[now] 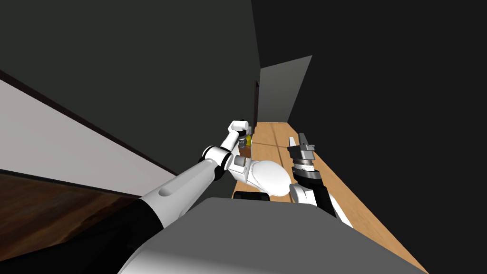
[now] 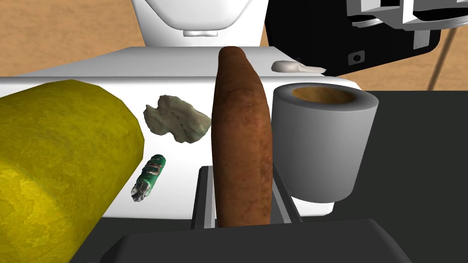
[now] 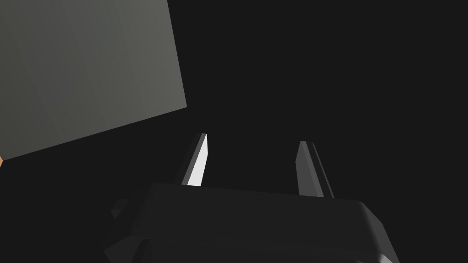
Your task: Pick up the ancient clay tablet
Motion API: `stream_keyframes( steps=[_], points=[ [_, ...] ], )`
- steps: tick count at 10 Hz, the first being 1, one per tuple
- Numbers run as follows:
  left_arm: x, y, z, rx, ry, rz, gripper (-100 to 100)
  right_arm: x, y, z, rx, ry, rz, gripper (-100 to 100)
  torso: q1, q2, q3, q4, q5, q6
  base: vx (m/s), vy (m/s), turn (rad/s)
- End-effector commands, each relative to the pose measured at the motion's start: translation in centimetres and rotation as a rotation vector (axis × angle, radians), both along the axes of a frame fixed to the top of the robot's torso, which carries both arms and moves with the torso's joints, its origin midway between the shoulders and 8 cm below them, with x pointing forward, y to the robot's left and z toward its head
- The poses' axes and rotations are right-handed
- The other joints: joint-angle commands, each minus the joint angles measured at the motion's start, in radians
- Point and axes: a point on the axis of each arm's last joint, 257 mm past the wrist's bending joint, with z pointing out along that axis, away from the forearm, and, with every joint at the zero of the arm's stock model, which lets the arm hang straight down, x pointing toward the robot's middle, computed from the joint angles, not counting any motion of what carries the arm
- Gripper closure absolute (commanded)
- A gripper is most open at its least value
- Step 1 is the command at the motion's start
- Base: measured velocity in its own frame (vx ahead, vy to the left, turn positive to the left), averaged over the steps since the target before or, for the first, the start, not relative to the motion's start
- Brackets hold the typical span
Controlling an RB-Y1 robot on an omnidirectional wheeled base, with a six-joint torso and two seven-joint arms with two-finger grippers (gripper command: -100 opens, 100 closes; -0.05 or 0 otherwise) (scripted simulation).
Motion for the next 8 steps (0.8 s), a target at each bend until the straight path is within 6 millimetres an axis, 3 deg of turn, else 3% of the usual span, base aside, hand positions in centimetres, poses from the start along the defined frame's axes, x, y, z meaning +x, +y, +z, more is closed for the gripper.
stream_keyframes(
  steps=[1, 2, 3, 4, 7, 8],
  points=[
    [0.0, 0.0, 0.0, 0.000, 0.000, 0.000, 100, 0.0, 0.0, 0.0, 0.000, 0.000, 0.000, 0, 0.000, 0.000, 0.000, 0.000, 0.000, 0.000, 0.000, 0.000, 0.000],
    [0.0, 0.0, 0.0, 0.000, 0.000, 0.000, 100, 0.0, 0.0, 0.0, 0.000, 0.000, 0.000, 0, 0.000, 0.000, 0.000, 0.000, 0.000, 0.000, 0.000, 0.000, 0.000],
    [0.0, 0.0, 0.0, 0.000, 0.001, 0.000, 0, 0.0, 0.0, 0.0, 0.000, 0.000, 0.000, 0, 0.000, 0.000, 0.000, 0.000, 0.000, 0.000, 0.000, 0.000, 0.000],
    [-0.2, -0.1, 1.1, 0.000, 0.002, -0.002, 100, 0.0, 0.0, 0.0, 0.000, 0.000, 0.000, 0, 0.000, -0.001, 0.000, 0.000, 0.000, 0.000, -0.002, 0.004, 0.030],
    [-0.2, -0.3, 1.8, -0.001, -0.001, -0.004, 100, 0.0, 0.0, 0.0, 0.000, 0.000, 0.000, 0, 0.000, 0.000, 0.000, 0.001, 0.000, 0.000, 0.002, 0.003, 0.013],
    [-0.2, -0.3, 1.9, -0.001, 0.000, -0.004, 0, 0.0, 0.0, 0.0, 0.000, 0.000, 0.000, 0, 0.000, 0.000, 0.000, 0.000, 0.000, 0.000, 0.000, 0.000, 0.000]
  ],
)
